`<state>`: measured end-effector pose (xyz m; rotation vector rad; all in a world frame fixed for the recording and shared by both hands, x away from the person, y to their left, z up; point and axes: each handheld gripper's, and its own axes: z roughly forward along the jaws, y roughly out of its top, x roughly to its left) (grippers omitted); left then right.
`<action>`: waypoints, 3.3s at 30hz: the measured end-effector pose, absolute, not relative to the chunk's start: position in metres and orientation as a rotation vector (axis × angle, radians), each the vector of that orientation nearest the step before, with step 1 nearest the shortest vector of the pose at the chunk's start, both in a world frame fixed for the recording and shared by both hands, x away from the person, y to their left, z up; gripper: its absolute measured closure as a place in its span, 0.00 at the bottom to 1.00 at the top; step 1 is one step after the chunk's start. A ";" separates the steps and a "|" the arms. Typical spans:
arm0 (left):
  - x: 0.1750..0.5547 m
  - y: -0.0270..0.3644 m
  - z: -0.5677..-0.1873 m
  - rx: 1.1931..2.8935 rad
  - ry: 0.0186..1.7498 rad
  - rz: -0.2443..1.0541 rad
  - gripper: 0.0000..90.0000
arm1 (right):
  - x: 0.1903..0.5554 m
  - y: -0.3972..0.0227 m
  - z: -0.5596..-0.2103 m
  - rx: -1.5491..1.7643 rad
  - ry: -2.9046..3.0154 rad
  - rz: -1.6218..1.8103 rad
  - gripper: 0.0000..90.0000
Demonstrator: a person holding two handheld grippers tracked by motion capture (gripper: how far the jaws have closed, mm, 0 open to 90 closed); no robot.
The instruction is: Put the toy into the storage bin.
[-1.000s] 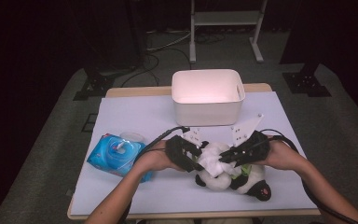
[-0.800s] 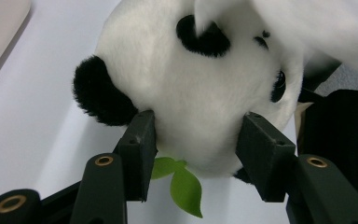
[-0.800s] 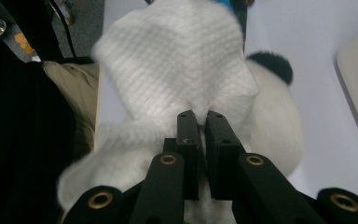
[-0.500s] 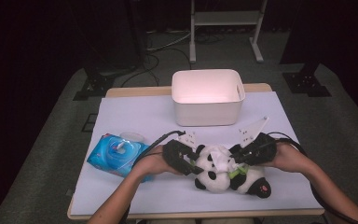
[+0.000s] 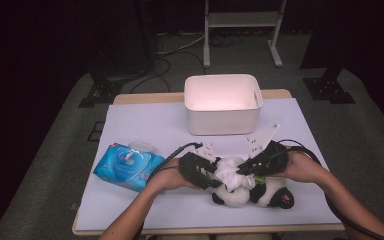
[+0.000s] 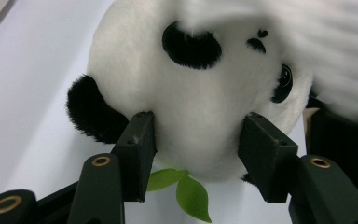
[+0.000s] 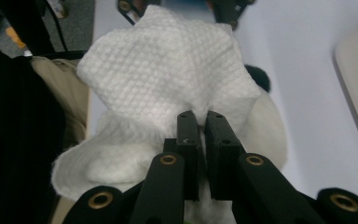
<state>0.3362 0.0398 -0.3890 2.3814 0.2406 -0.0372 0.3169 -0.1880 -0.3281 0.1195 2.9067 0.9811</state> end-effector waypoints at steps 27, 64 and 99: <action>0.342 0.033 -0.391 2.368 0.228 -0.047 0.56 | 0.298 -0.194 -0.344 0.105 2.922 0.865 0.94; 0.344 0.032 -0.394 2.317 0.261 -0.115 0.54 | 0.290 -0.176 -0.348 0.022 2.953 0.862 0.94; 0.343 0.035 -0.389 2.372 0.220 -0.094 0.47 | 0.330 -0.228 -0.345 0.321 2.923 0.914 0.94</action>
